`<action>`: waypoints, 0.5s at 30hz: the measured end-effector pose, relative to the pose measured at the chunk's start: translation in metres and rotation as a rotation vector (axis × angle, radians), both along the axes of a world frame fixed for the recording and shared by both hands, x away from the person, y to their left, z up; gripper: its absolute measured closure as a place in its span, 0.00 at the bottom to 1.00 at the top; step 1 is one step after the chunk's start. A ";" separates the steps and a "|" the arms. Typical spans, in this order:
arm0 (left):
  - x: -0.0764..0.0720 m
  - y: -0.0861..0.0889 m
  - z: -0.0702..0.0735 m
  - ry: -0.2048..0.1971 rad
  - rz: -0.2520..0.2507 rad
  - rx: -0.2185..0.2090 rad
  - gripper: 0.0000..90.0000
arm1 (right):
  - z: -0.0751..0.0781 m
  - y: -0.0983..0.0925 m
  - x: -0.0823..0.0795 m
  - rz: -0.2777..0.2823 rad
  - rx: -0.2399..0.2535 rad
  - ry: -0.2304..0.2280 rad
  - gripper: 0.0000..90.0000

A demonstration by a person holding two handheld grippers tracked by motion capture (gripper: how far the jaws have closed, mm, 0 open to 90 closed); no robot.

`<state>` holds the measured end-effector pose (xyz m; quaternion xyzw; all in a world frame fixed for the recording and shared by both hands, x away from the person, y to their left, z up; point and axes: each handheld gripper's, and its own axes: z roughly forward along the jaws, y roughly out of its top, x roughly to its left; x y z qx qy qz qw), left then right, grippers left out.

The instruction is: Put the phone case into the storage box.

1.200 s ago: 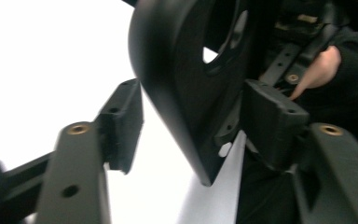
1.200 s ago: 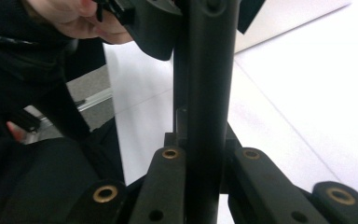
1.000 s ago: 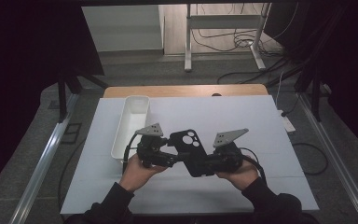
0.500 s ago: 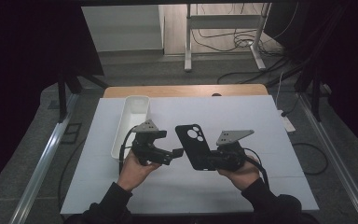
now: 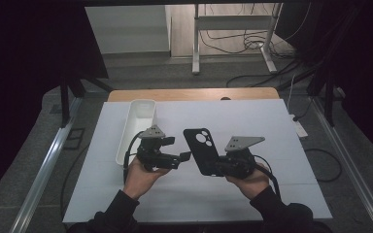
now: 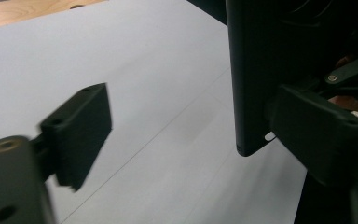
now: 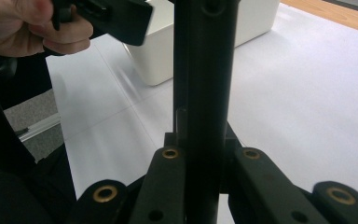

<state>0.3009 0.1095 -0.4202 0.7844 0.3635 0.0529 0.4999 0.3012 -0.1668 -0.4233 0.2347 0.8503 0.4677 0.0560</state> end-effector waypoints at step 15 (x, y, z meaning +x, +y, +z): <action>-0.003 -0.001 0.004 0.041 -0.038 -0.038 0.74 | -0.002 0.005 -0.002 -0.003 -0.018 -0.013 0.96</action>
